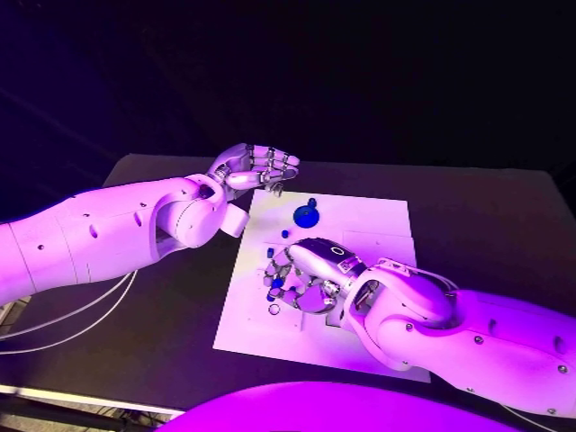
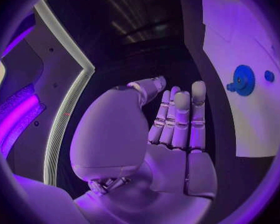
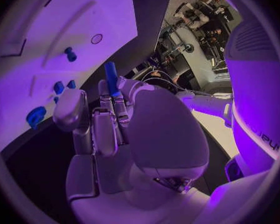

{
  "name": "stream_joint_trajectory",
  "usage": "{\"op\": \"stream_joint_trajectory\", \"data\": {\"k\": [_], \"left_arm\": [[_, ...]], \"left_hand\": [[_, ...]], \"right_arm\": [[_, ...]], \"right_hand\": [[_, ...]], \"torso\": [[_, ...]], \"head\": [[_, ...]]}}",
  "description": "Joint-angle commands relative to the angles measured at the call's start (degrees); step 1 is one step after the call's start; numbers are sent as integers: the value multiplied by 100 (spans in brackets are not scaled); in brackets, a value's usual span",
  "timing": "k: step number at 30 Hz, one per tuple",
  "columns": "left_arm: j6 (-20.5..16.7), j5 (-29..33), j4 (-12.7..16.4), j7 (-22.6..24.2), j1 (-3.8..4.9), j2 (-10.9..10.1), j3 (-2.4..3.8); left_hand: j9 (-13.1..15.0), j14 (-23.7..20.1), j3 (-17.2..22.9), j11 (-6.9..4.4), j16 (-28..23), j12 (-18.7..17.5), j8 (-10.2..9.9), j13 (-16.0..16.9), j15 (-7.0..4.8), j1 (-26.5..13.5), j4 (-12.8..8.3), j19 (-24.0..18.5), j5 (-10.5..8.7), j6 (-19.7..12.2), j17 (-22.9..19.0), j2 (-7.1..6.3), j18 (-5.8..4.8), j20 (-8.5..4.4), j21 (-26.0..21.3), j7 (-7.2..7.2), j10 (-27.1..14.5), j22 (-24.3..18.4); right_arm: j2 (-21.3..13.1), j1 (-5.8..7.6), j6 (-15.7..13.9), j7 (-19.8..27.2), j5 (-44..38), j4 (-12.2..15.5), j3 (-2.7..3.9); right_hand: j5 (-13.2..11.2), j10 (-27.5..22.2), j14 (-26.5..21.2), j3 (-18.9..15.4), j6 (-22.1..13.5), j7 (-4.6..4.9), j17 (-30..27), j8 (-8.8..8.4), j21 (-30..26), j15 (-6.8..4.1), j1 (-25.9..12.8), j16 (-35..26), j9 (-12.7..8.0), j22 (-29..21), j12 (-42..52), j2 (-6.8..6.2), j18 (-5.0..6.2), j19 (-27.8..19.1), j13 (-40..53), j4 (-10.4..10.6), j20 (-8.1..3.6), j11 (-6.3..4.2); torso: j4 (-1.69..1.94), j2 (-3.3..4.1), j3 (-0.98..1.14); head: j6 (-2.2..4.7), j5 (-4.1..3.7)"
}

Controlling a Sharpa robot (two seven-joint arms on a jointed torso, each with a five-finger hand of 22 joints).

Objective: Assemble the parts on the task board

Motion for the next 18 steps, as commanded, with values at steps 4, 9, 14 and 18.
{"op": "stream_joint_trajectory", "data": {"k": [4, 9, 14, 18], "left_arm": [[84, -9, 10, 39, 2, 21, 0], [87, -9, 14, 33, 2, 22, 0], [91, -8, 15, 29, 3, 21, -1], [96, -8, 15, 24, 3, 23, -1]], "left_hand": [[-9, -30, -38, 0, 33, 21, 26, -6, -1, -19, -7, -17, -24, -25, 3, 15, 86, 32, -22, -1, -20, -8], [-9, -30, -38, 0, 33, 21, 26, -6, -1, -19, -7, -17, -24, -25, 3, 15, 86, 32, -22, -1, -20, -8], [-8, -38, -42, 2, 32, 26, 32, -5, 1, -19, -6, -17, -25, -29, -9, 19, 86, 33, -23, 0, -30, -9], [-8, -38, -42, 2, 32, 26, 32, -5, 1, -19, -6, -17, -25, -29, -9, 19, 86, 33, -23, 0, -30, -9]], "right_arm": [[183, -174, -63, 241, -117, -278, -30], [274, -267, -6, 247, -122, -454, -52], [305, -296, 87, 216, -158, -564, -69], [302, -304, 151, 178, -216, -614, -77]], "right_hand": [[40, 380, 167, 445, -2, 33, 3, 22, -22, -29, 34, 23, 6, 593, 2, 51, -103, -12, 5, -493, -23, -328], [41, 380, 166, 446, -2, 34, -1, 22, -17, -28, 33, 21, 7, 594, 2, 51, -104, -11, 6, -495, -23, -327], [41, 380, 166, 449, -3, 35, 0, 22, -25, -28, 30, 22, 9, 593, 1, 51, -103, -13, 7, -501, -23, -326], [41, 380, 166, 449, -3, 35, 0, 22, -25, -28, 30, 22, 9, 593, 1, 51, -103, -13, 7, -501, -23, -326]], "torso": [[1, 11, 2], [0, 9, 15], [-11, 5, 15], [-15, 3, 18]], "head": [[-40, 114], [-75, 138], [-77, 144], [-84, 142]]}}
